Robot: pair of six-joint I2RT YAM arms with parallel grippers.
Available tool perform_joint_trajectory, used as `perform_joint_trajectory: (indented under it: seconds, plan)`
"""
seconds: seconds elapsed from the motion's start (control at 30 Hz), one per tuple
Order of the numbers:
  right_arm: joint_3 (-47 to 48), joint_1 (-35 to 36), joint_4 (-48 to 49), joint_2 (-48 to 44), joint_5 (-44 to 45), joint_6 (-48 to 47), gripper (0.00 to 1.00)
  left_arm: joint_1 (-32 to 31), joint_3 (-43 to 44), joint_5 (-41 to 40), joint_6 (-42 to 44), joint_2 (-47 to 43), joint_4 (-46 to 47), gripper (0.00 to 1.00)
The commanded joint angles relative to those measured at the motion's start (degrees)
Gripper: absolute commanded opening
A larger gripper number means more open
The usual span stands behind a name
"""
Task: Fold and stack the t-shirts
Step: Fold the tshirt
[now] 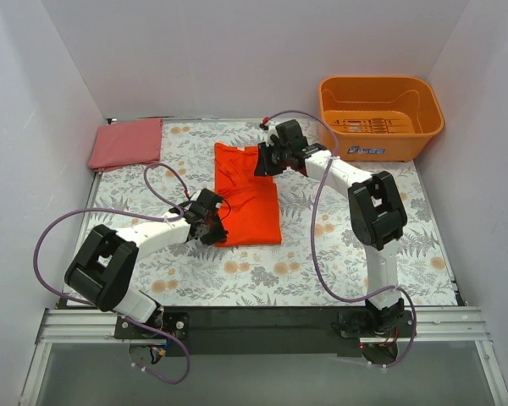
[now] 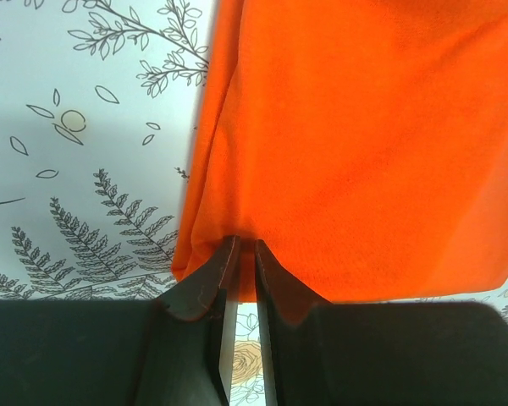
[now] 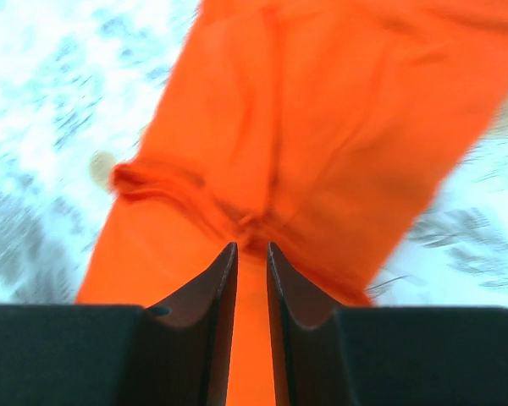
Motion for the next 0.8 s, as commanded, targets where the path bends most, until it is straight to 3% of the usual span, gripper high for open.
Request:
perform_joint_trajectory:
  seconds: [0.0,0.1,0.23,0.47,0.77]
  plan:
    - [-6.3,2.2,6.3,-5.4,-12.9,2.7,0.26,-0.1,-1.8,0.0,0.1,-2.0,-3.4,0.12]
    - [-15.5,2.7,14.8,-8.3,-19.8,7.0,0.26,-0.1,-2.2,0.0,-0.2,-3.1,-3.6,0.12]
    - [-18.3,3.2,19.6,-6.0,-25.3,11.1,0.26,-0.1,-3.3,0.5,-0.6,-4.6,-3.8,0.12]
    - [-9.9,5.5,20.0,3.8,-28.2,12.9,0.26,-0.1,-3.8,1.9,-0.6,-4.9,-4.1,0.12]
    - [5.8,5.1,19.8,19.0,-25.7,16.8,0.26,-0.1,-5.1,4.3,-0.5,-4.9,-4.7,0.12]
